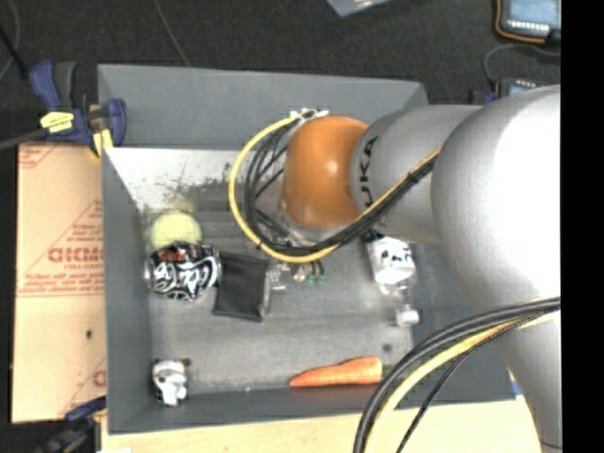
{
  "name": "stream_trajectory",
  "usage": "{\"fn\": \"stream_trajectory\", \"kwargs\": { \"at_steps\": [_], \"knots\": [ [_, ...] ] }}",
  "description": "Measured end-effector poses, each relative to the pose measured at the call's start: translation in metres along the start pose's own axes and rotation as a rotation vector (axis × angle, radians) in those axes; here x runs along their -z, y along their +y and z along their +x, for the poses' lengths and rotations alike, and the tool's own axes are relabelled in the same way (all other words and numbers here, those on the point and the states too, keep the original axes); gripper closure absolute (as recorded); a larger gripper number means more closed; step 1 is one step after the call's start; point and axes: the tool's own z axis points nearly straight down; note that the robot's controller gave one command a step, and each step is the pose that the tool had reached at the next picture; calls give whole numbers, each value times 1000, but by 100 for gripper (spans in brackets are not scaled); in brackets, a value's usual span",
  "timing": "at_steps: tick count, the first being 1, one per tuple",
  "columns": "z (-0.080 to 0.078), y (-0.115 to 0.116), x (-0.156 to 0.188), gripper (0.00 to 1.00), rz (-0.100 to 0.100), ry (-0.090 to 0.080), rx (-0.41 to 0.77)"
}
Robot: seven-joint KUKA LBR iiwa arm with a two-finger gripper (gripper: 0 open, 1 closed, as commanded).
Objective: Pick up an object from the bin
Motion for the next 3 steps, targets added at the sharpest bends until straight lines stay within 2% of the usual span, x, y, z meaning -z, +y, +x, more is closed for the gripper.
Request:
{"fn": "stream_trajectory", "kwargs": {
  "at_steps": [1, 2, 3],
  "knots": [
    [-6, 21, -8, 100, 2, -10, -36],
    [-6, 21, -8, 100, 3, -10, -36],
    [-14, 12, 96, 100, 3, -14, -7]
  ]
}}
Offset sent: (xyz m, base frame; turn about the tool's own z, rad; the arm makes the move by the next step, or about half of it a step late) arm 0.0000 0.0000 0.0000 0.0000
